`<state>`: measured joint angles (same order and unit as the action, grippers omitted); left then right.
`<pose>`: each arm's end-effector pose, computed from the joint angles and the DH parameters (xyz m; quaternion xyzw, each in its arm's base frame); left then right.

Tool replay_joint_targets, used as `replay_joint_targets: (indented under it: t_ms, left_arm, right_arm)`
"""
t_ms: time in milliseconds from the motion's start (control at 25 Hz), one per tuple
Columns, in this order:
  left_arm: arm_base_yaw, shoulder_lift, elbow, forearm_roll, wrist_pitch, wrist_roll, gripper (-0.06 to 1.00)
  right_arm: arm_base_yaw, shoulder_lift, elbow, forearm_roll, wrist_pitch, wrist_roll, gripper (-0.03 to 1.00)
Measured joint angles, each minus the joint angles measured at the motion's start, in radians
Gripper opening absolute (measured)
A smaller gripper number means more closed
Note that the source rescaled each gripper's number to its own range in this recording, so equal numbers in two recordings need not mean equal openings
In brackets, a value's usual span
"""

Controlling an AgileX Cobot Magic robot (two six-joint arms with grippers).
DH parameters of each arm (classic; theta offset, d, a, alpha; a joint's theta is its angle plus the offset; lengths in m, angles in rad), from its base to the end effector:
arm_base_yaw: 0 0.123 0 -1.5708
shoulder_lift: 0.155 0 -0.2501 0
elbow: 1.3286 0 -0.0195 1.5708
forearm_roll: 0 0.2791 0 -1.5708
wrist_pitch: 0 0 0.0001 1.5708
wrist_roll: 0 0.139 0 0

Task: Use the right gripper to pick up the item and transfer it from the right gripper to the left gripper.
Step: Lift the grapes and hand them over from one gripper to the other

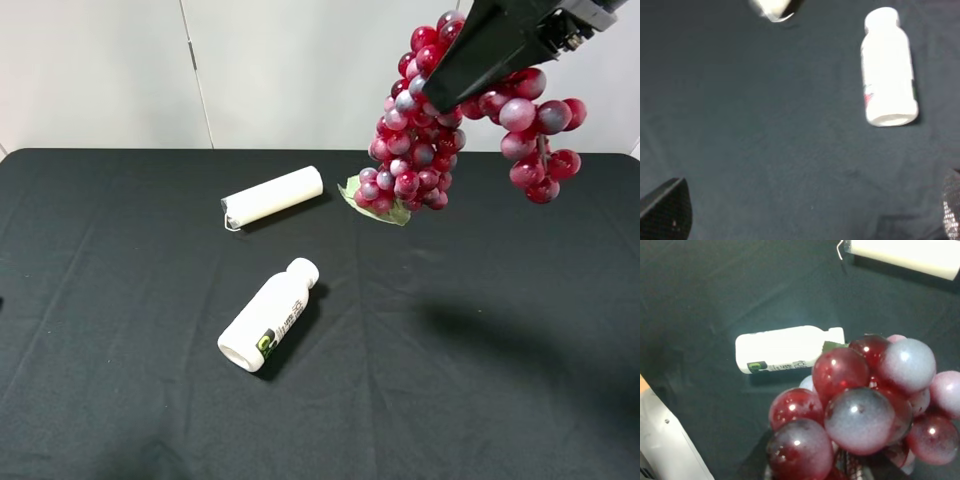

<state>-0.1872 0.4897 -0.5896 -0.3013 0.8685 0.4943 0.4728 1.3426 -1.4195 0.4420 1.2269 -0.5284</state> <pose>0.1687 -0.0640 0.2614 0.2622 0.8540 -0.0784 0.4425 0.2588 0.1953 0.3282 -0.4360 0.8379 0.2114 0.2511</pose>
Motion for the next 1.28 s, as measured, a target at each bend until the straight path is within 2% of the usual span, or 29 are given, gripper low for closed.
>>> replay_joint_targets:
  t_ms: [280, 600, 880, 1280]
  left_arm:
    - [-0.172, 0.180, -0.054, 0.003, -0.209, 0.027, 0.98]
    - [-0.423, 0.431, -0.131, 0.010, -0.422, 0.043, 0.98]
    - [-0.527, 0.643, -0.171, 0.010, -0.662, 0.052, 0.98]
    - [-0.720, 0.857, -0.192, 0.010, -0.965, 0.053, 0.98]
  right_arm:
    - [0.000, 0.000, 0.001, 0.010, 0.000, -0.003, 0.02]
    - [0.000, 0.000, 0.001, 0.011, 0.000, -0.003, 0.02]
    - [0.000, 0.000, 0.001, 0.011, 0.000, -0.003, 0.02]
    - [0.000, 0.000, 0.001, 0.014, 0.000, -0.003, 0.02]
